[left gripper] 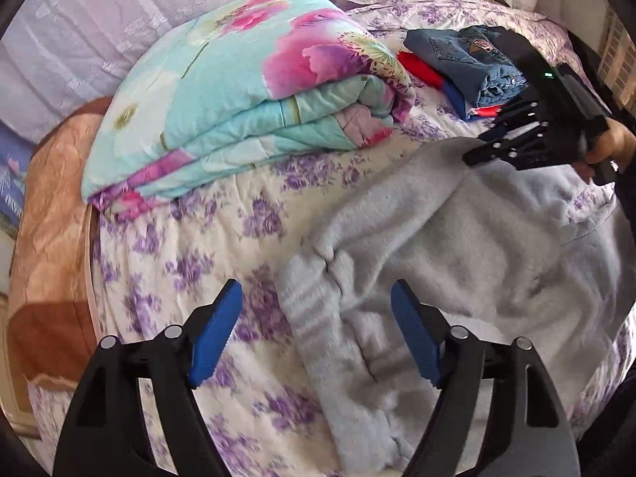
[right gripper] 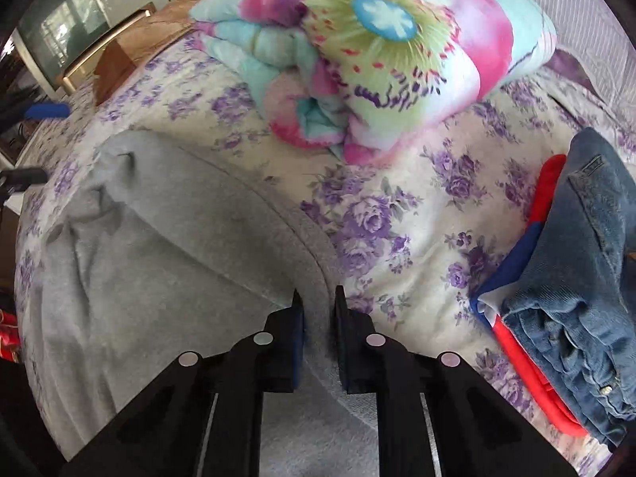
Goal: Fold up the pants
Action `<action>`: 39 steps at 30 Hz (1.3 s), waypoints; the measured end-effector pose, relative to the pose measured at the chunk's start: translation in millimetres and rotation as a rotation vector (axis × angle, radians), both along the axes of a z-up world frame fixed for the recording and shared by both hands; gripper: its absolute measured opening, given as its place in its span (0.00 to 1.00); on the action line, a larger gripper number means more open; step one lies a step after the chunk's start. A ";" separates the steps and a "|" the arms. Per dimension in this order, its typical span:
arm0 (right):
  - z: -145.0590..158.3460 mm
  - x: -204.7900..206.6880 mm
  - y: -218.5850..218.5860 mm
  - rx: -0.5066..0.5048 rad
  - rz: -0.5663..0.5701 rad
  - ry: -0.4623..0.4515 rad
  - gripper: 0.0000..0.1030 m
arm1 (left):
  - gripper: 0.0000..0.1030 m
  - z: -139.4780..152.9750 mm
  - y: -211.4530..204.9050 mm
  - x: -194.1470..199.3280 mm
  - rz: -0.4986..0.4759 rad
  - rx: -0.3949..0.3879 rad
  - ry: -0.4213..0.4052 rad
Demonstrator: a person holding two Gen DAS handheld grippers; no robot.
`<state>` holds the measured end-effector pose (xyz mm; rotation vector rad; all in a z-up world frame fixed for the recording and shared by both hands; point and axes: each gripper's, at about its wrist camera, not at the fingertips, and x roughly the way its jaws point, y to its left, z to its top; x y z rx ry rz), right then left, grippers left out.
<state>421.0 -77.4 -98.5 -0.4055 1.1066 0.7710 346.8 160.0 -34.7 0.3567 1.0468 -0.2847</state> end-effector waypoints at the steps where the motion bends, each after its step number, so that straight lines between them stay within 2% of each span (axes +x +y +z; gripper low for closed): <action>1: 4.5 -7.5 -1.4 -0.001 0.000 -0.012 0.13 | 0.78 -0.9 -2.6 11.5 -0.028 0.008 -0.008; 3: 11.3 -23.7 0.5 -0.023 0.008 -0.070 0.13 | 0.79 -2.5 -8.0 32.1 -0.042 0.016 -0.019; 7: 15.0 -38.9 7.4 -0.069 0.013 -0.132 0.13 | 0.79 -19.4 -17.9 61.8 -0.105 -0.029 0.049; 11: 12.8 -37.4 10.6 -0.089 0.006 -0.137 0.13 | 0.79 -29.6 -25.9 65.1 -0.183 -0.065 0.071; 14: 15.3 -33.9 11.0 -0.100 0.003 -0.141 0.13 | 0.79 -34.7 -21.3 70.9 -0.199 -0.139 0.124; 17: 14.1 -36.0 10.2 -0.099 -0.001 -0.142 0.13 | 0.78 -43.2 -16.9 71.8 -0.217 -0.134 0.175; 22: 9.7 -33.6 13.9 -0.111 -0.002 -0.150 0.13 | 0.79 -35.7 -3.3 63.7 -0.286 -0.197 0.192; 26: 8.6 -30.8 13.0 -0.102 -0.009 -0.148 0.13 | 0.77 -52.1 -3.9 75.0 -0.286 -0.226 0.283; 27: 8.4 -30.7 12.9 -0.102 -0.009 -0.149 0.13 | 0.74 -57.7 -5.8 78.4 -0.283 -0.231 0.304; 29: 7.8 -32.0 13.4 -0.106 -0.006 -0.153 0.13 | 0.59 -68.1 -8.2 86.8 -0.271 -0.277 0.357; 31: 7.9 -34.3 13.9 -0.110 0.002 -0.161 0.14 | 0.16 -75.4 -12.8 90.8 -0.273 -0.314 0.367; 34: 11.4 -35.1 13.1 -0.106 -0.004 -0.168 0.14 | 0.13 -69.8 -21.0 80.5 -0.292 -0.257 0.283; 39: 34.6 -55.9 7.4 -0.066 -0.002 -0.188 0.14 | 0.13 -36.1 -5.3 57.3 -0.297 -0.309 0.197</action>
